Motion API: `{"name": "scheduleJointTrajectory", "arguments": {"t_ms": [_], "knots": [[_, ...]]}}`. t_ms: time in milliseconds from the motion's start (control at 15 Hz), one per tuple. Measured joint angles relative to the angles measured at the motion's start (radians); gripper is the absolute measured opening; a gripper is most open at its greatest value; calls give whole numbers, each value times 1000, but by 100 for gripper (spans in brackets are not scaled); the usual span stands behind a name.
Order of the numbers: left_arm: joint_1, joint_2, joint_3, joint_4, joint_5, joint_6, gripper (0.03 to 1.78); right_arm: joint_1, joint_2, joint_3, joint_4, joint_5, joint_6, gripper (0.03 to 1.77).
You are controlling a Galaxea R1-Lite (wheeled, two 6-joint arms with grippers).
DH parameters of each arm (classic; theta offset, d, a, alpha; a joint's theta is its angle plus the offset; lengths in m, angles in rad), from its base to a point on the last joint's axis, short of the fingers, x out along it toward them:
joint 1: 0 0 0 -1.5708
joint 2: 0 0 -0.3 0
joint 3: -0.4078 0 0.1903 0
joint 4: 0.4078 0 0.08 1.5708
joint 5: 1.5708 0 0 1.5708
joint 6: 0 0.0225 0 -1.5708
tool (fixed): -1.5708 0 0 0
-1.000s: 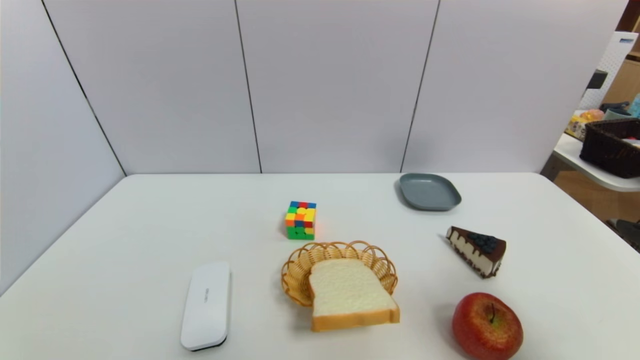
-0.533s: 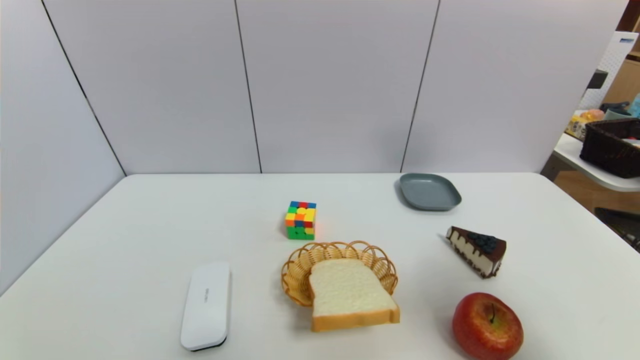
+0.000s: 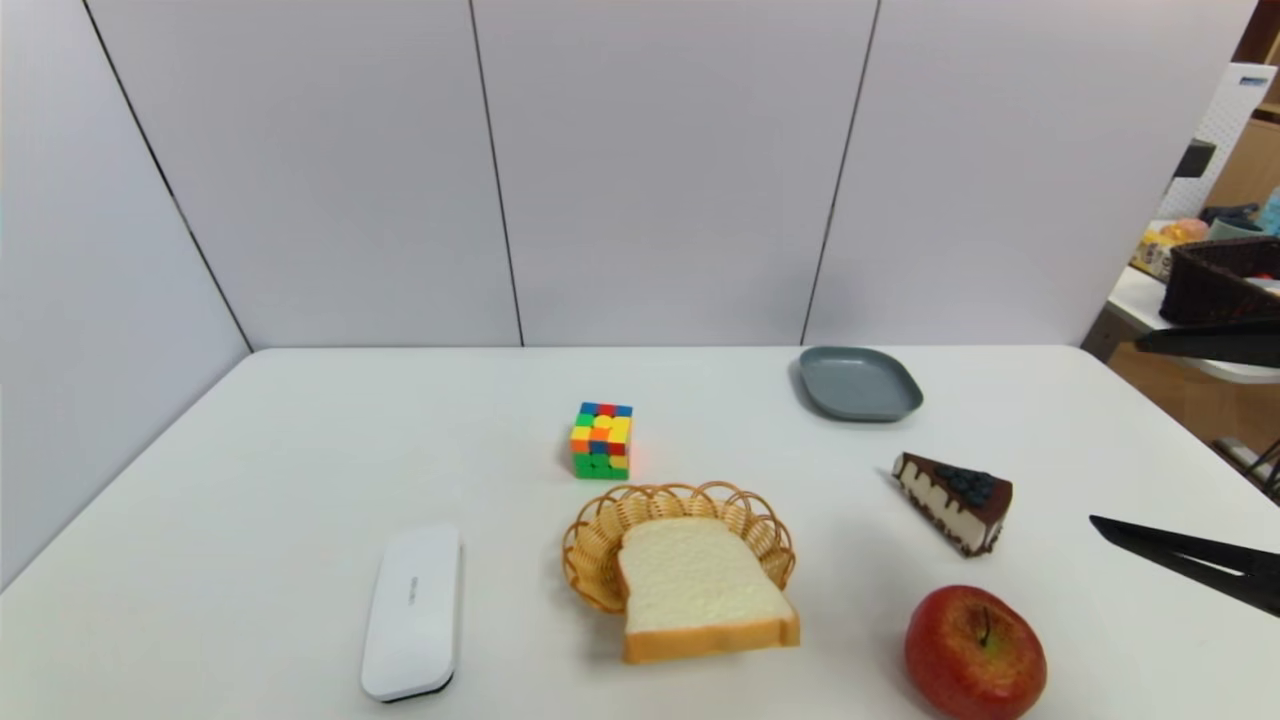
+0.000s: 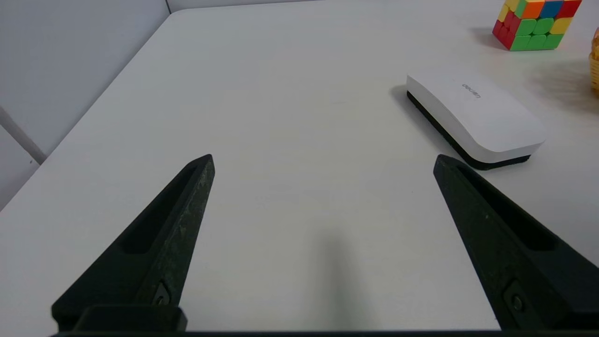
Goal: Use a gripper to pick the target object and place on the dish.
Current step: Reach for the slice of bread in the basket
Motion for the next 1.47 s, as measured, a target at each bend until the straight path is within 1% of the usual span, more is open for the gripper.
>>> {"name": "scheduleJointTrajectory", "arguments": {"t_ms": [333,600,667,867,1133,1200,1267,1467], "knots": [[0,0,0,0,-1,0,169,187,73,11,-78,-128,-1,171],[0,0,0,0,0,0,169,322,141,21,-102,-210,0,171],[0,0,0,0,0,0,169,349,158,34,-126,-226,0,171],[0,0,0,0,0,-1,169,424,203,88,-221,-234,-2,171],[0,0,0,0,0,-1,169,535,232,124,-245,-235,-1,171],[0,0,0,0,0,0,169,559,240,136,-255,-243,-1,171],[0,0,0,0,0,0,169,577,249,145,-271,-253,-1,171],[0,0,0,0,0,0,169,607,282,163,-296,-261,-1,171]]}}
